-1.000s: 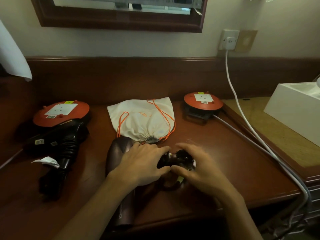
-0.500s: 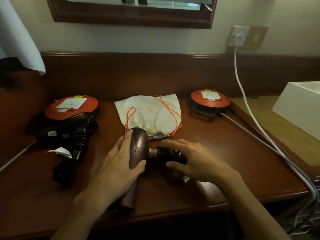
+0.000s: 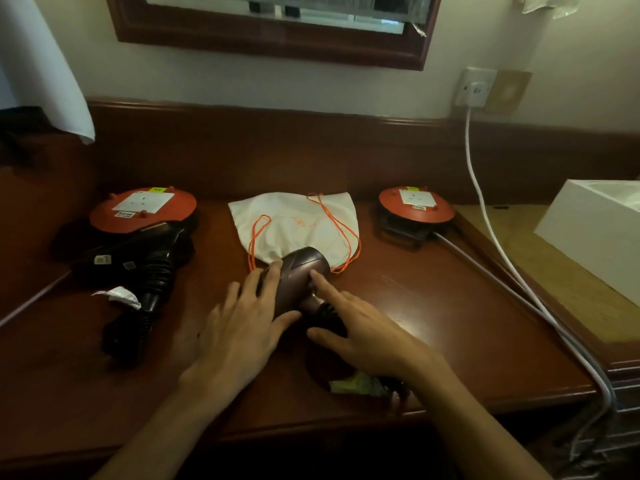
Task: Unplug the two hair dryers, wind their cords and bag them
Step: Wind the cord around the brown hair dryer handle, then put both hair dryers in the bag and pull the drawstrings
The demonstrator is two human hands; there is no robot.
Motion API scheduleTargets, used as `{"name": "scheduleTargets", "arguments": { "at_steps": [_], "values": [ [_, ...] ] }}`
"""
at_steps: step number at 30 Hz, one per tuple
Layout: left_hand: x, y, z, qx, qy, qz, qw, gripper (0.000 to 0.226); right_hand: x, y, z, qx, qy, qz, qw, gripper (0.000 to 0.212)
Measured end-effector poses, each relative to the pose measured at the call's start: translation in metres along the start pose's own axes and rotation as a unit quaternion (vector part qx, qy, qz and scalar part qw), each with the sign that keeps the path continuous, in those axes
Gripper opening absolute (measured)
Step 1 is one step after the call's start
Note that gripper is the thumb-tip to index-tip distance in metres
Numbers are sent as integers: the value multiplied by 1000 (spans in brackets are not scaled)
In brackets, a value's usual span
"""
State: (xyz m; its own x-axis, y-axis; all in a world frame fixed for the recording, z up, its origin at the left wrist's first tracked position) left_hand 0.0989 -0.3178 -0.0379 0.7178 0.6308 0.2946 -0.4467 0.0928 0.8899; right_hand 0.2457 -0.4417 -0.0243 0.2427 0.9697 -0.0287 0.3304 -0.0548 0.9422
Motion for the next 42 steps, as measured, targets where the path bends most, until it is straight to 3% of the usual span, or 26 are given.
{"name": "scheduleTargets", "arguments": {
  "at_steps": [7, 17, 28, 32, 35, 39, 42],
  "values": [
    [40, 5, 45, 40, -117, -1, 992, 82, -24, 10, 37, 55, -69, 51, 995, 82],
    [130, -86, 141, -22, -215, -113, 970, 82, -51, 41, 141, 44, -231, 71, 969, 80],
    [175, -137, 192, -42, -165, -104, 980, 83, -27, 65, 187, 36, -311, 104, 944, 83],
    [169, -140, 198, -100, -236, -72, 964, 79, -30, 75, 196, 38, -335, 98, 936, 84],
    [141, -132, 167, -111, -297, -38, 948, 74, -30, 79, 197, 31, -341, 97, 935, 84],
    [113, -91, 102, -187, -213, 33, 958, 46, -30, 81, 197, 33, -367, 63, 927, 85],
    [97, -52, 45, -223, -123, 136, 957, 22, -28, 82, 192, -83, -403, 55, 910, 87]
  ]
}}
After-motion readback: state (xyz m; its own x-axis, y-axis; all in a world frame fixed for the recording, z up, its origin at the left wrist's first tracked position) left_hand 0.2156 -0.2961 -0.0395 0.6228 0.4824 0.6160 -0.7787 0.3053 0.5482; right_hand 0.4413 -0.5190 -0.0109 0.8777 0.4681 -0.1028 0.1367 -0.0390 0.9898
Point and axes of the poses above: each hand's wrist, its own x-axis towards the middle knuckle, its own y-axis out of the back of the hand, z = x × y, the point moved 2 cm from there along x, towards the middle knuckle, and after that the axes turned 10 degrees about -x, right-handed, at the moved point
